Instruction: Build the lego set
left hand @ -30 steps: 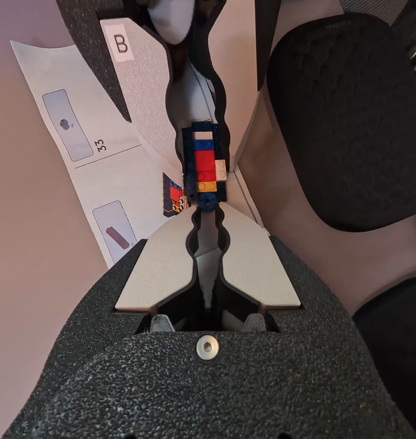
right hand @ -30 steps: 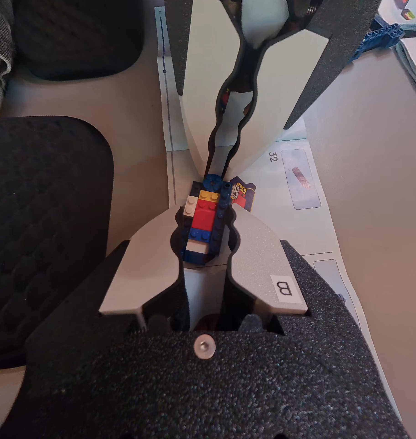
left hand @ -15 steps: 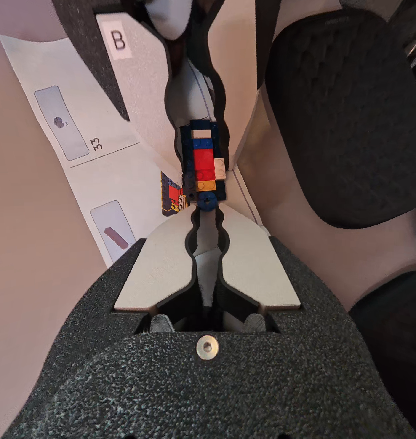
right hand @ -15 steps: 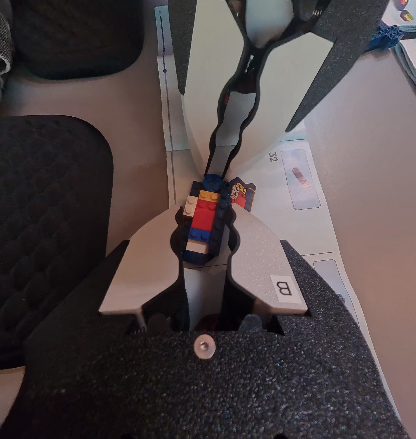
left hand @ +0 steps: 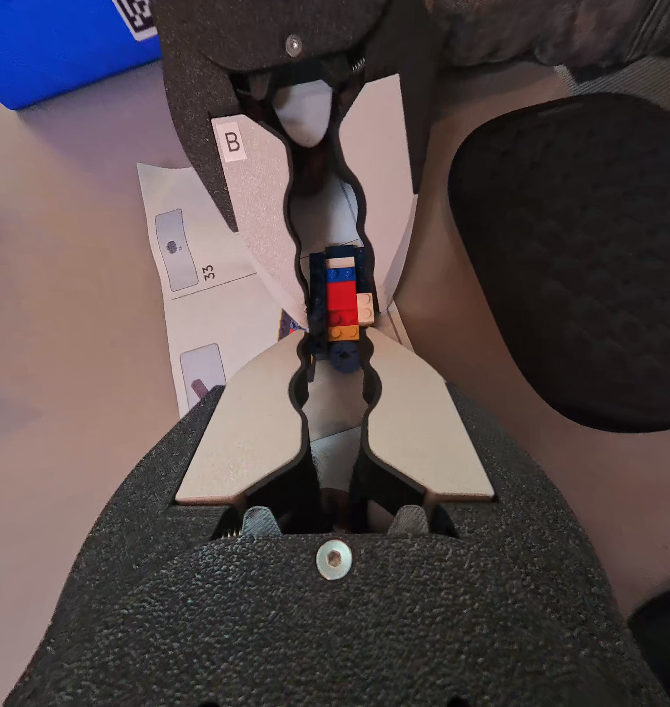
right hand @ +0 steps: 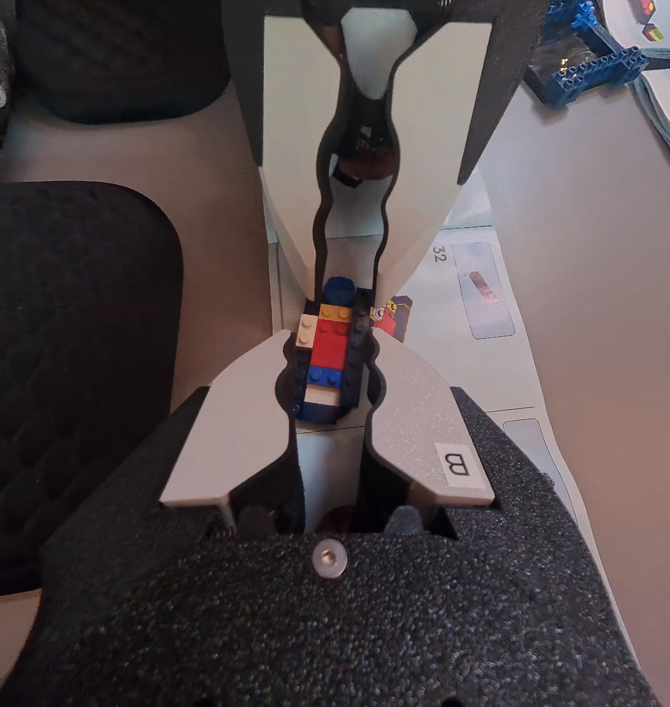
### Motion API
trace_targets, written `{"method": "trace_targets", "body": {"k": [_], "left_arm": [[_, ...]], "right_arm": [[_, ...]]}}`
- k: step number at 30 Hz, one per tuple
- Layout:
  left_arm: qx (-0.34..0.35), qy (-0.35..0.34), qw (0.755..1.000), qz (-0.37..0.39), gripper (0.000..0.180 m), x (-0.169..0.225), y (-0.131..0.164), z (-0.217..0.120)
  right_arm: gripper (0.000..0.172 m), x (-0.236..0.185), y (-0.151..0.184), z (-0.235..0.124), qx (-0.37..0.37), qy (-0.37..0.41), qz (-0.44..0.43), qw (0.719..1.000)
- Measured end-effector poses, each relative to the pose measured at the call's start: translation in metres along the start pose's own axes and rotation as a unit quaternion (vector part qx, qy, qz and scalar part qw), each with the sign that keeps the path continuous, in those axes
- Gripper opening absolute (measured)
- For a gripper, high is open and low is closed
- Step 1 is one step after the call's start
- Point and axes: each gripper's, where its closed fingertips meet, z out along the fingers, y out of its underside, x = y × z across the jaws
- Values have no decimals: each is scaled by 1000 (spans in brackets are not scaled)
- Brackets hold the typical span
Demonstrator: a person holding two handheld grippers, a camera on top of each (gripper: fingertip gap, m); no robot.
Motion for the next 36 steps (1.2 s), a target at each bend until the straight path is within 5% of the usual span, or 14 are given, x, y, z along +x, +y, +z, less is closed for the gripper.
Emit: {"method": "trace_targets", "body": {"k": [8,20,26,31,36], "left_arm": [[1,20,1000,-23,0,5,3,-8],[-73,24,996,-42,0,5,10,-1],[-96,-18,995,11,0,3,10,-1],[-5,-62,997,-46,16,-4,-2,-18],[-16,-90,993,-76,27,-3,23,-18]], "right_arm": [[35,0,0,0,0,-2,2,1000],[35,1,0,0,0,0,2,1000],[35,1,0,0,0,2,-2,1000],[35,0,0,0,1,11,-12,1000],[35,-7,2,-6,7,-7,4,1000]]}}
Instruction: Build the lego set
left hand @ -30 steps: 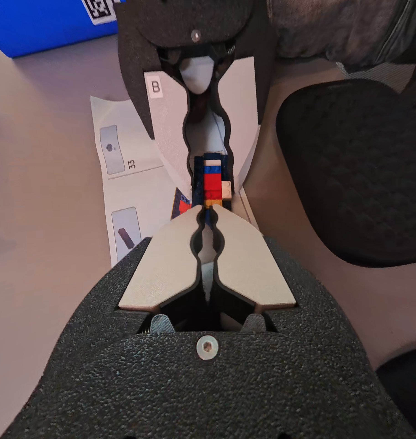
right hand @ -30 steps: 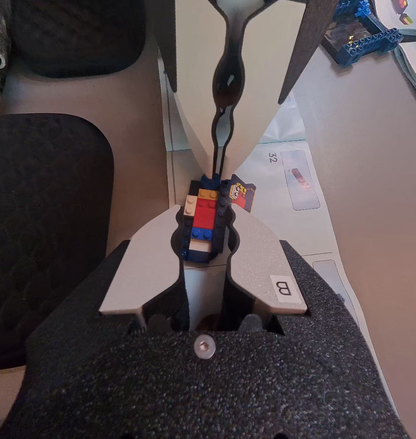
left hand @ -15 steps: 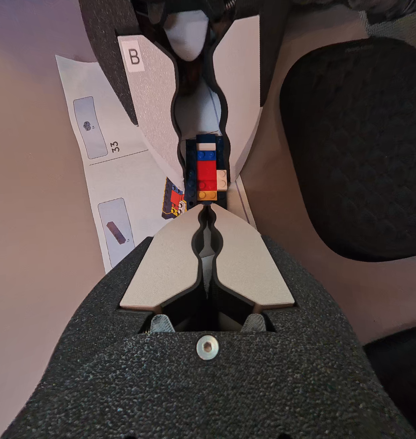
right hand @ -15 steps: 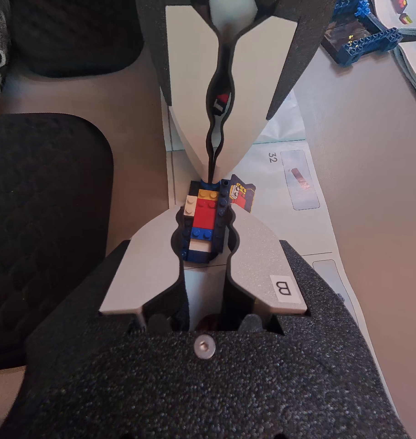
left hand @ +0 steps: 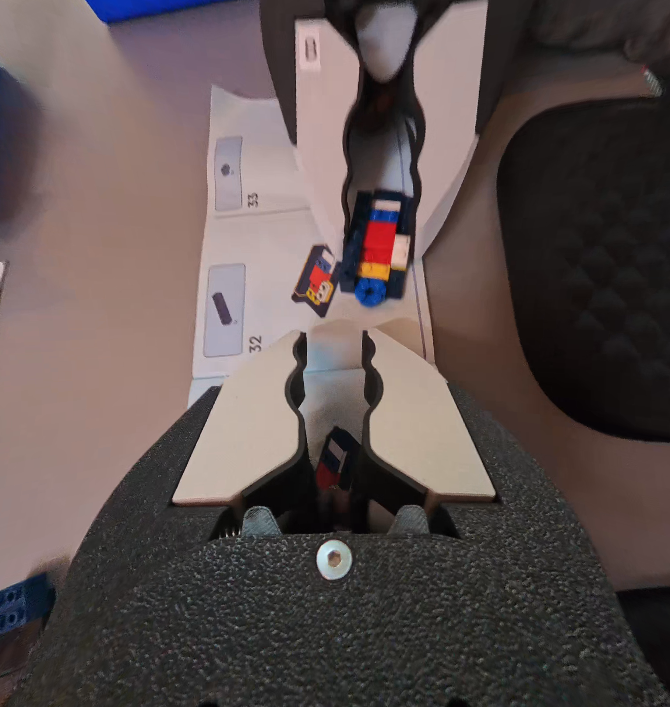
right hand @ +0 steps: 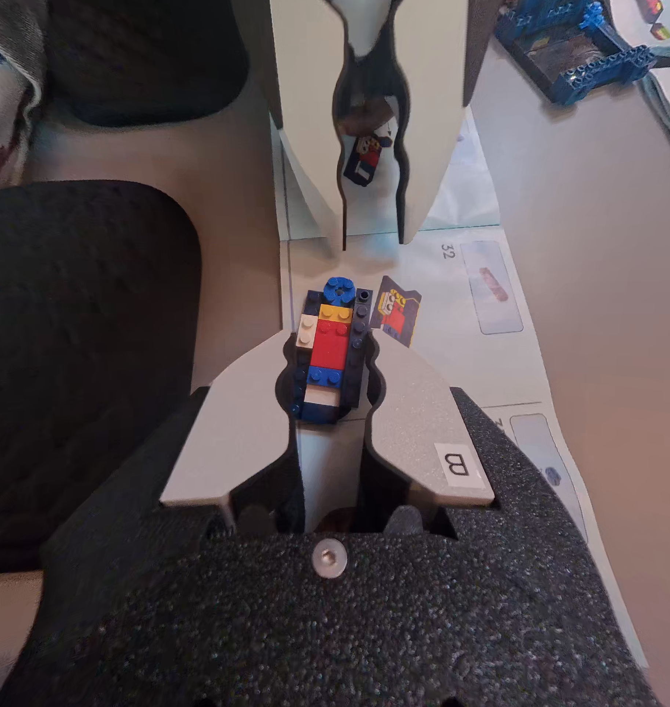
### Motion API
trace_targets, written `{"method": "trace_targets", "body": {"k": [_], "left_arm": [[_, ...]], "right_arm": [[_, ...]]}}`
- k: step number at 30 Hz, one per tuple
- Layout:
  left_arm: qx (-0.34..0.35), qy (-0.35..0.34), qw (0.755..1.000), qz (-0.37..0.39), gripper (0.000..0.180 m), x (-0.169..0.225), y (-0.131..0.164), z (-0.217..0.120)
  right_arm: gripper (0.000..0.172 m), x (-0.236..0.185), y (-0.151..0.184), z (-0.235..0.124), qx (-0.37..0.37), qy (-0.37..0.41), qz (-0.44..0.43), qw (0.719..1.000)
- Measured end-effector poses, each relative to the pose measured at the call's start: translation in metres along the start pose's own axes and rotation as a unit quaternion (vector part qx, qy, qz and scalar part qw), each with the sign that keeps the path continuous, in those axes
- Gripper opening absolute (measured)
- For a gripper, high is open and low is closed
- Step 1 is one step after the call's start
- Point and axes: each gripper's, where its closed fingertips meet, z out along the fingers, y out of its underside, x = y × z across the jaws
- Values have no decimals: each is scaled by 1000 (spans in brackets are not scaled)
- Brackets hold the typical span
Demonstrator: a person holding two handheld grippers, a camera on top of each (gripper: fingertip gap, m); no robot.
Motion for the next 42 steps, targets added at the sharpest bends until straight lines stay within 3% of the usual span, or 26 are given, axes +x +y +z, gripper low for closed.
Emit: {"method": "trace_targets", "body": {"k": [9,18,24,27,42], "left_arm": [[5,43,999,-8,19,9,8,1],[5,49,999,-11,18,10,8,1],[5,54,998,-16,18,10,8,2],[5,54,998,-16,18,10,8,2],[5,56,998,-18,18,10,8,1]], "right_arm": [[34,-11,-5,-31,64,-52,40,996],[34,-27,11,-32,28,-107,67,992],[34,-56,-14,-71,126,-187,69,972],[34,-59,-26,-84,171,-187,46,966],[34,-35,-24,-80,179,-101,33,978]]}}
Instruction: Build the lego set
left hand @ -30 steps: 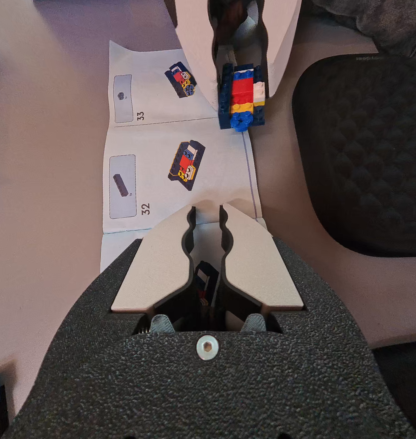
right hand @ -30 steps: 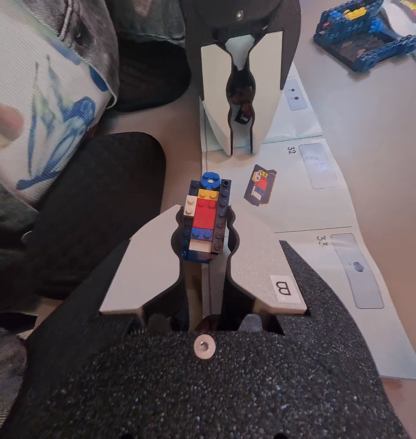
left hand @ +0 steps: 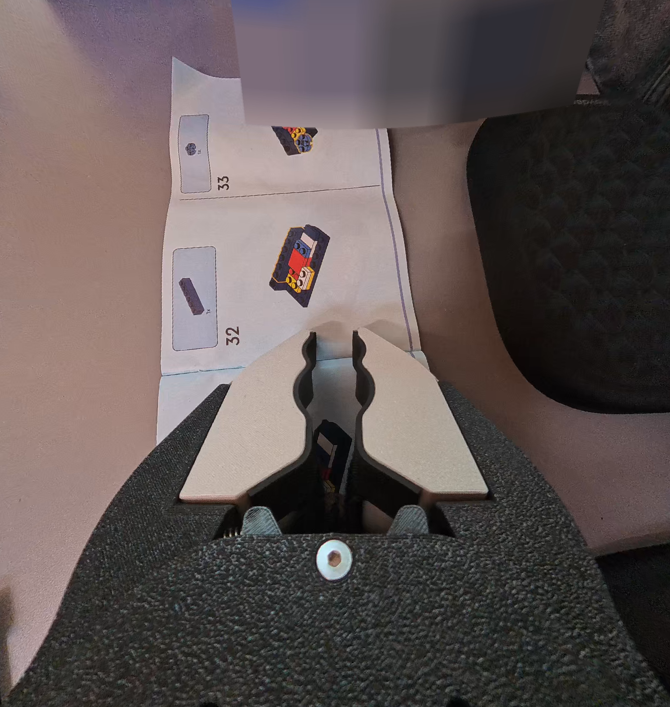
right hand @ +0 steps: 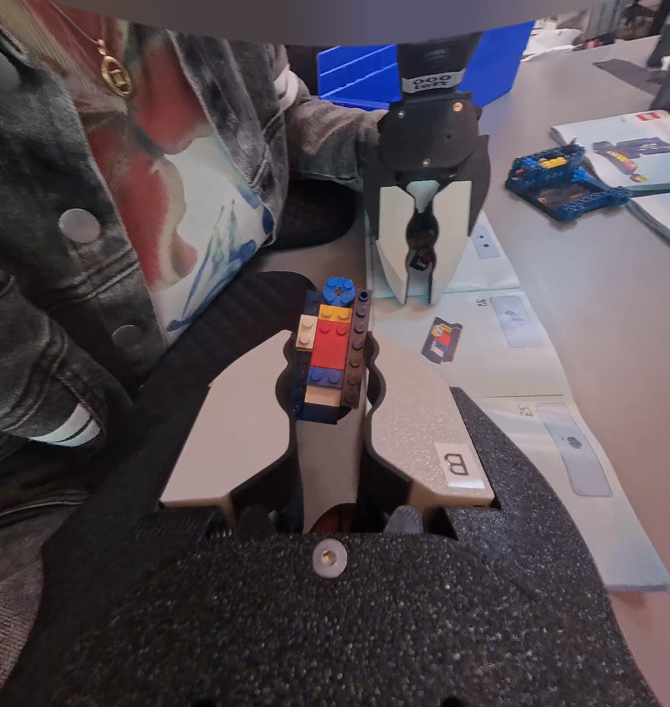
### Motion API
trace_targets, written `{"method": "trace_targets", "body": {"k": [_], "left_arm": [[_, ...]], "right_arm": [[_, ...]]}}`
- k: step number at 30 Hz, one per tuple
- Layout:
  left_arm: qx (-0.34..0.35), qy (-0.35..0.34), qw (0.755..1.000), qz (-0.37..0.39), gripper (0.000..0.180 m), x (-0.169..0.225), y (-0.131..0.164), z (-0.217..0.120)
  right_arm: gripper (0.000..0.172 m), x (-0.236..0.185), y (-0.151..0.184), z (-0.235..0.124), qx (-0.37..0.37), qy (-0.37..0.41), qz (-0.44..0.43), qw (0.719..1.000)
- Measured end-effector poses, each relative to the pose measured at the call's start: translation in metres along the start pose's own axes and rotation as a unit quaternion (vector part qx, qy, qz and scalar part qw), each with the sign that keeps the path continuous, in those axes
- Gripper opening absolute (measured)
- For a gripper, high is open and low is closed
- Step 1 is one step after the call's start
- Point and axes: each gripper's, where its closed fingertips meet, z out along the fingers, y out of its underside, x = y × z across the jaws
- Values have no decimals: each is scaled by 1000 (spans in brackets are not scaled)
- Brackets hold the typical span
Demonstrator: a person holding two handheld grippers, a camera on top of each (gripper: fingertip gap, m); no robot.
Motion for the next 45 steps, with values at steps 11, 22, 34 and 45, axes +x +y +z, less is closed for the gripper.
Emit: {"method": "trace_targets", "body": {"k": [11,22,34,45], "left_arm": [[0,0,1000,0,18,0,0,0],[0,1,1000,16,16,3,0,0],[0,2,1000,15,16,3,0,0],[0,4,1000,13,16,3,0,1]], "right_arm": [[34,145,28,-33,-140,362,70,919],[63,179,16,-27,-188,372,59,907],[28,135,70,-79,-158,514,123,834],[0,131,67,-75,-188,518,49,833]]}}
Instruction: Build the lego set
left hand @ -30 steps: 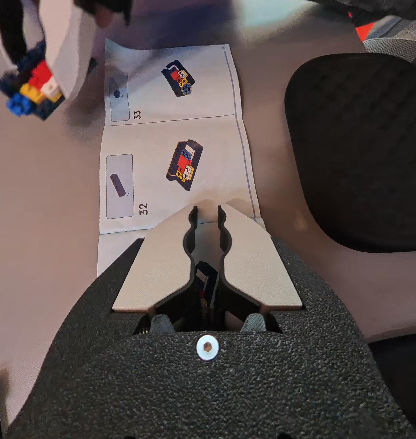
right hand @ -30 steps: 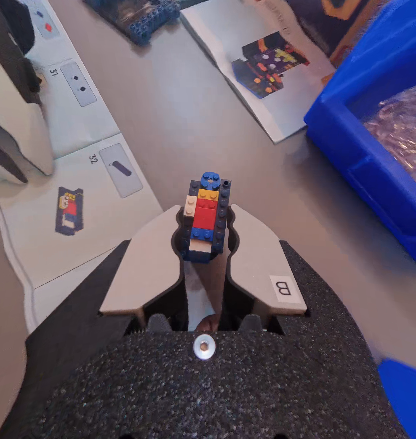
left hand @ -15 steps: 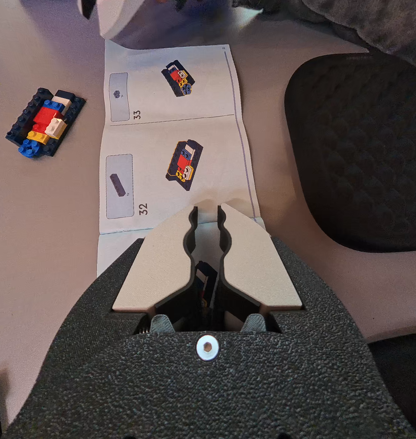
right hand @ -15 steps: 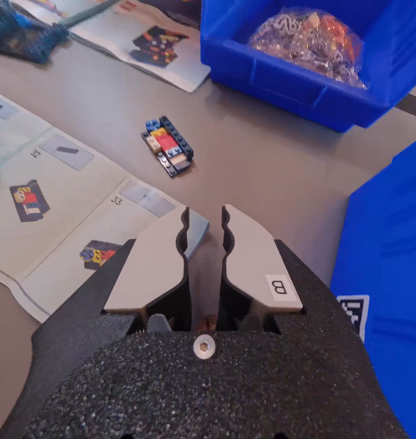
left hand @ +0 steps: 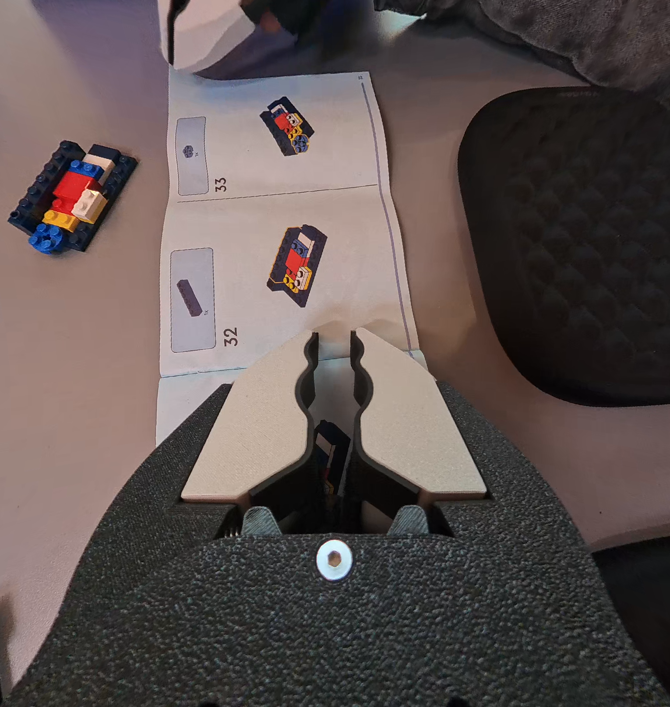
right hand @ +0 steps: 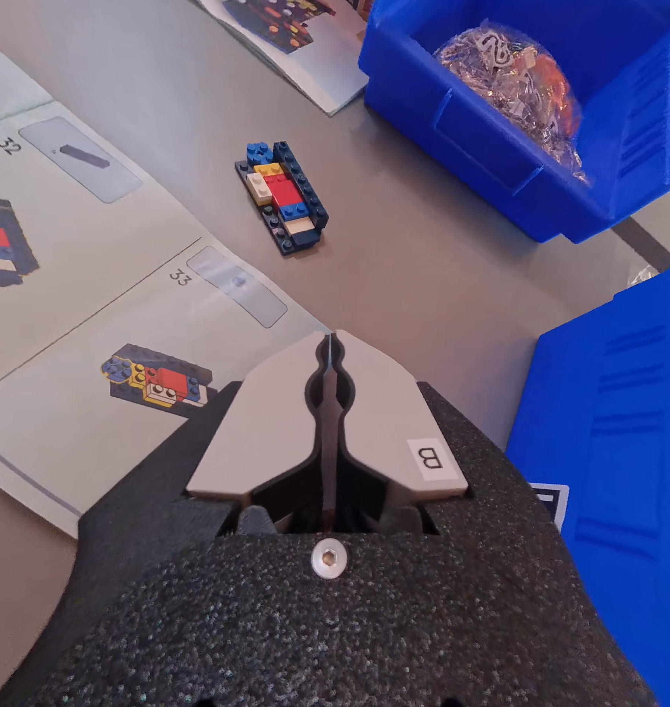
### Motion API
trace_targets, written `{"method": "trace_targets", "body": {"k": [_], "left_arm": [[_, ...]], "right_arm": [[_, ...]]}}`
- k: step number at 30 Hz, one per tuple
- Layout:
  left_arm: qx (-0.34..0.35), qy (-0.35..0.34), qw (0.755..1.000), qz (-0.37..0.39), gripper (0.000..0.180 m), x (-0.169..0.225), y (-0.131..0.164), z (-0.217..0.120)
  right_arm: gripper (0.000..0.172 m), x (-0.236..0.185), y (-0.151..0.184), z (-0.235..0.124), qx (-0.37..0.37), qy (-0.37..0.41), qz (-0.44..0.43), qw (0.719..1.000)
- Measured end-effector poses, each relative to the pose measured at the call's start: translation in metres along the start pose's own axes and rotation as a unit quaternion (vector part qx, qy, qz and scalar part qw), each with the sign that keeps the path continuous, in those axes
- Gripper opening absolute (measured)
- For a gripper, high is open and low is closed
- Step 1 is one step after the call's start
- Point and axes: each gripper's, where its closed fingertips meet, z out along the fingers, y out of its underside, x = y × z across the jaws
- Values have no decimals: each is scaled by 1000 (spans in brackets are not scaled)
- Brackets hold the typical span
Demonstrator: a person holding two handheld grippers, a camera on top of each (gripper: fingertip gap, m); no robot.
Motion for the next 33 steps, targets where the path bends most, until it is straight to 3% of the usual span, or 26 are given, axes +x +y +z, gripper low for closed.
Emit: {"method": "trace_targets", "body": {"k": [6,33], "left_arm": [[0,0,1000,0,16,0,0,0],[0,2,1000,-3,16,-1,0,0]], "right_arm": [[14,6,3,-1,-5,21,0,1000],[0,1,1,1,6,1,-2,1000]]}}
